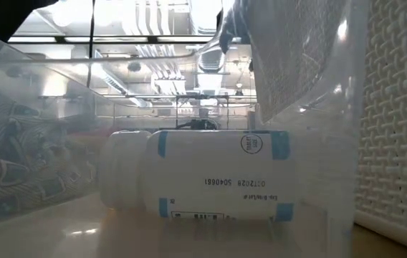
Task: Pick & Place Medicine items
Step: Put the blue patient gown into the white laundry bin
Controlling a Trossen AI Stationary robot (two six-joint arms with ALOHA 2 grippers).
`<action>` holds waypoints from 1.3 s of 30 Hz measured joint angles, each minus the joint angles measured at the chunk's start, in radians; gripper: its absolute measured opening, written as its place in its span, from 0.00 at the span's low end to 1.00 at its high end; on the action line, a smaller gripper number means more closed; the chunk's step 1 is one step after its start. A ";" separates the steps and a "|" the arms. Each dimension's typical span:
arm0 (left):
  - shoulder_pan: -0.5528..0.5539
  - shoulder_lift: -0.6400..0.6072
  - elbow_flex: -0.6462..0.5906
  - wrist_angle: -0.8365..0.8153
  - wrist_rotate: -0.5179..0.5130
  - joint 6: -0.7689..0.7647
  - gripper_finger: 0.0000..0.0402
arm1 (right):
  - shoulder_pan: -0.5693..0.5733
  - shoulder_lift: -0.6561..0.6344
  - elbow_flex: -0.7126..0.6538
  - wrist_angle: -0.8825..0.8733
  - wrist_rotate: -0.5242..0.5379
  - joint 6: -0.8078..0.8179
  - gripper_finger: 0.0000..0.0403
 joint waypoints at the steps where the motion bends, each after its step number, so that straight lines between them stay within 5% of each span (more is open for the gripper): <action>1: 0.001 0.000 -0.017 0.000 0.000 0.002 0.01 | 0.000 0.000 0.000 -0.001 0.000 0.000 0.02; 15: -0.001 0.000 -0.215 -0.016 -0.018 0.054 0.06 | 0.000 0.000 0.000 0.000 0.000 0.000 0.02; 20: -0.002 0.000 -0.228 -0.009 -0.018 0.060 0.23 | 0.000 0.000 0.000 0.000 0.000 0.000 0.02; 31: -0.003 0.000 -0.224 -0.003 -0.011 0.055 0.76 | 0.000 0.000 0.000 0.000 0.000 0.000 0.02; 39: -0.003 0.000 -0.222 0.001 -0.017 0.061 0.89 | 0.000 0.000 0.000 0.000 0.000 0.000 0.02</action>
